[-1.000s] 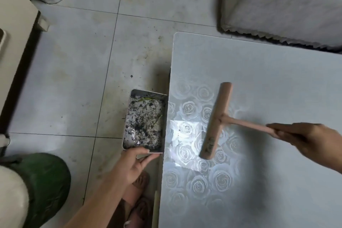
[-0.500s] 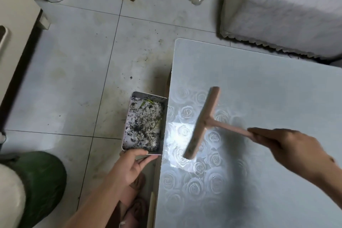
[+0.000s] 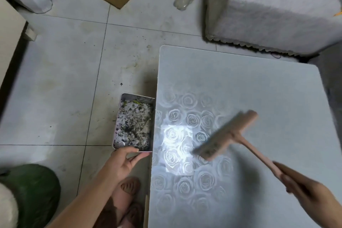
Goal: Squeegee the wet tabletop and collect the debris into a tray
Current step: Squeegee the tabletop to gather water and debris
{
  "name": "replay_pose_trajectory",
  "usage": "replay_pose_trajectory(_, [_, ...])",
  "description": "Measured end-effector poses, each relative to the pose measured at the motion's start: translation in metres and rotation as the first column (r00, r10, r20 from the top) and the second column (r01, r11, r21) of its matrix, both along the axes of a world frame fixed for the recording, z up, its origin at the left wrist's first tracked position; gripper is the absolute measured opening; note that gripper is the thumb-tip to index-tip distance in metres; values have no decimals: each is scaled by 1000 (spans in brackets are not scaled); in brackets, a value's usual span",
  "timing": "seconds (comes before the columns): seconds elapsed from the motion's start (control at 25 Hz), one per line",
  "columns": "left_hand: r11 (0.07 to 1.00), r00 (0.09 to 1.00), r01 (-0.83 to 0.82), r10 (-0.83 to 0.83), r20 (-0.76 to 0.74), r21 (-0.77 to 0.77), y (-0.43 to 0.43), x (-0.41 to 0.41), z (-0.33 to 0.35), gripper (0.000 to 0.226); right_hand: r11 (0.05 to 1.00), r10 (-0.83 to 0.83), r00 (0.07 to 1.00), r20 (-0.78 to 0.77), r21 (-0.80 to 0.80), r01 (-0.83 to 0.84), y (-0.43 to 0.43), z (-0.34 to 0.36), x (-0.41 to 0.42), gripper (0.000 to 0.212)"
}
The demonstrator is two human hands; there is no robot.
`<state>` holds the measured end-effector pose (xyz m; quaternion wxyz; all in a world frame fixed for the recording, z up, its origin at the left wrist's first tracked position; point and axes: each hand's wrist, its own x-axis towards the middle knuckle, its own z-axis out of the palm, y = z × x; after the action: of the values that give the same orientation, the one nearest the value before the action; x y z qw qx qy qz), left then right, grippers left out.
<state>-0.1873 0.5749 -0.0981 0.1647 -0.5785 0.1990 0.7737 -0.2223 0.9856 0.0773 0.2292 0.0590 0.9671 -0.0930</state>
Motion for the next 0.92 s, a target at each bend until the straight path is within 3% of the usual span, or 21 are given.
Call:
replay_pose_trajectory(0.12, [1000, 1000, -4, 4, 3, -2, -3, -13, 7, 61, 995, -17, 1000, 8, 94, 16, 23, 2, 18, 34])
replay_pose_trajectory(0.24, [1000, 1000, -12, 12, -26, -7, -7, -28, 9, 51, 999, 39, 997, 63, 6, -39, -10, -15, -7, 34])
replay_pose_trajectory(0.36, [999, 998, 1, -3, -55, -36, -10, -47, 1, 46, 968, 242, 970, 30, -77, -239, -62, -45, -64, 35])
replay_pose_trajectory(0.52, [999, 995, 33, -35, -99, -21, -10, -67, -3, 20, 886, 440, 897, -36, -147, -440, -148, -67, -129, 38])
replay_pose_trajectory(0.64, [1000, 994, 3, -4, -106, -6, -16, -79, -12, 24, 811, 572, 811, -125, -61, -582, -182, -64, -159, 39])
replay_pose_trajectory(0.76, [1000, 995, 9, -9, -97, 1, -23, -91, -19, 41, 844, 528, 839, -132, -25, -535, -166, -37, -199, 35])
replay_pose_trajectory(0.92, [1000, 997, -3, 4, -83, 10, -28, -112, -21, 52, 894, 443, 895, 42, 58, -445, -144, -19, -253, 29])
